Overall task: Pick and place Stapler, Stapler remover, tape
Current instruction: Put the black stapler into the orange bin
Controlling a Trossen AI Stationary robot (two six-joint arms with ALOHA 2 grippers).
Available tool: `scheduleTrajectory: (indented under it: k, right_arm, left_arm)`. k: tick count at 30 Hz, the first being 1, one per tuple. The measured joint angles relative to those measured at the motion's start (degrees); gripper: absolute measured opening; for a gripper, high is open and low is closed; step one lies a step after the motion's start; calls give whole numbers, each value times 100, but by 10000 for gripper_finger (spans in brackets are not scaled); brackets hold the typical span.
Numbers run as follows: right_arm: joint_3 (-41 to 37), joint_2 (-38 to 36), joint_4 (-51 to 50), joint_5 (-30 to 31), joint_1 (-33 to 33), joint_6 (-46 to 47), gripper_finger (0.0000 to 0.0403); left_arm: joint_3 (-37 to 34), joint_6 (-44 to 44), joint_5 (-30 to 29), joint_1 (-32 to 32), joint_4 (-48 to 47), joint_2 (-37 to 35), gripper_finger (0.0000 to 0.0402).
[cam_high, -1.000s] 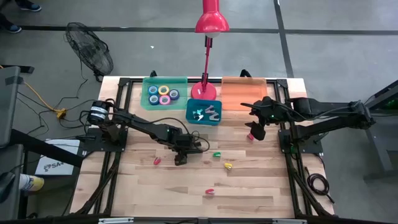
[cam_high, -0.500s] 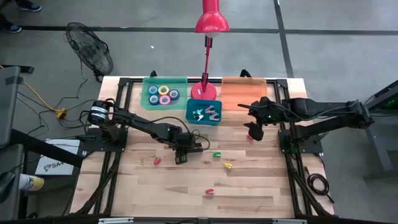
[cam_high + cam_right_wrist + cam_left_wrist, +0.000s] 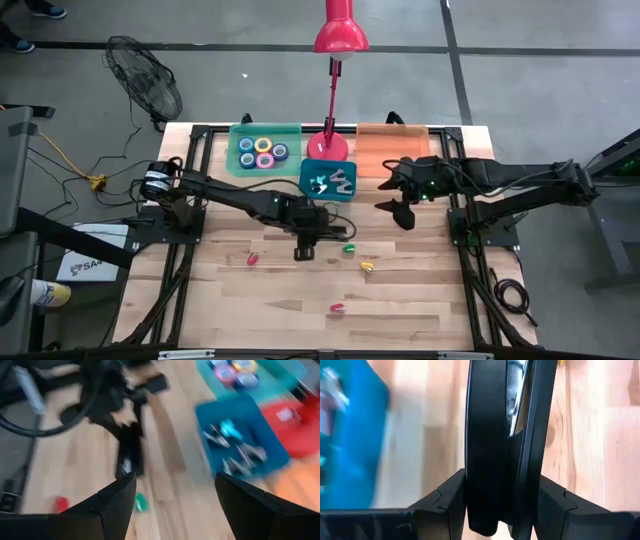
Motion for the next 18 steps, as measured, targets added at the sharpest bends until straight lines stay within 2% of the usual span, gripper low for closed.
scheduleTrajectory:
  k: [3,9,11,14,18]
  right_arm:
    - [2,57,302,-213,2,-313,264]
    - [2,64,339,-204,45,-636,264]
    - [2,69,349,-159,128,-825,264]
    - [2,190,493,148,290,-1235,264]
    - [2,492,748,844,498,-2058,264]
  left_arm:
    - [434,257,-298,0,-299,0,161]
    - [1095,300,-1397,44,-987,0,161]
    - [1217,288,-1583,98,-1056,0,161]
    - [1348,283,-1678,214,-1065,0,161]
    - [1417,342,-1693,347,-1060,0,161]
